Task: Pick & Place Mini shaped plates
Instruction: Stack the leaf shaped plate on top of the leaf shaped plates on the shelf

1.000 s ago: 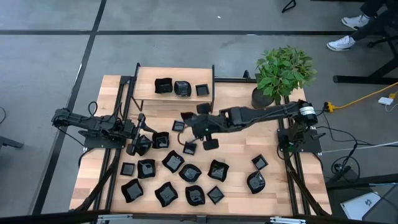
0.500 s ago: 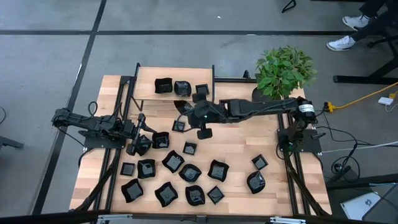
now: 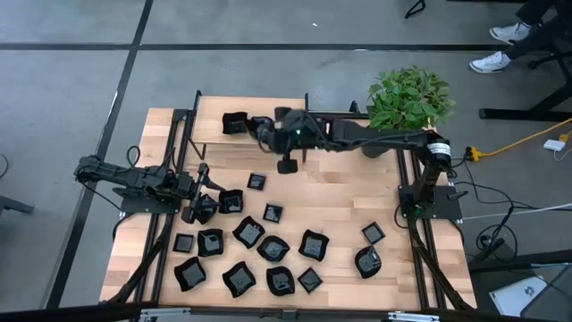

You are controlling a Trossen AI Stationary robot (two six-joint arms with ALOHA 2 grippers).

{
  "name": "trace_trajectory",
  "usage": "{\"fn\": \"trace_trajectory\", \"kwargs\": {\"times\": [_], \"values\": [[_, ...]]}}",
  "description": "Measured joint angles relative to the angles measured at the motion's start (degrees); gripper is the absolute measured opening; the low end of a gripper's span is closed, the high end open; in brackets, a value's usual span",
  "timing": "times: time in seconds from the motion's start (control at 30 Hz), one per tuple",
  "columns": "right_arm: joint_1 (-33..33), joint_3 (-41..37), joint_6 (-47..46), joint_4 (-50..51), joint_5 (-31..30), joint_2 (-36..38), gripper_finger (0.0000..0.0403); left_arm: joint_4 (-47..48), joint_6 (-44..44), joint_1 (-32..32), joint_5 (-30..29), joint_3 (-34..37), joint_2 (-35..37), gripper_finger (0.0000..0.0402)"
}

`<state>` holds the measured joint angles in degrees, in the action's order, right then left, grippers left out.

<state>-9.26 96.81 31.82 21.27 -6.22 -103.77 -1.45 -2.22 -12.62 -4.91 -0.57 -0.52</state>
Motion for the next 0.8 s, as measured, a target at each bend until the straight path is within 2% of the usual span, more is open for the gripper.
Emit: {"fn": "trace_trajectory", "kwargs": {"times": [0.17, 0.47, 0.8], "values": [[-2.96, -1.75, -3.6, -3.33, 3.33, -0.17, 0.0007, 0.0, -0.01, 0.0, 0.0, -0.01, -0.01, 0.0208], [-5.35, -1.76, -5.9, -2.69, 3.33, -3.84, 0.0007, 0.03, 0.0, -0.01, -0.02, 0.01, -0.02, 0.0208], [-6.88, -1.72, -5.89, -2.01, -1.99, -5.37, 0.0015, 0.01, 0.01, -0.02, -0.04, 0.0, -0.01, 0.0207]]}}
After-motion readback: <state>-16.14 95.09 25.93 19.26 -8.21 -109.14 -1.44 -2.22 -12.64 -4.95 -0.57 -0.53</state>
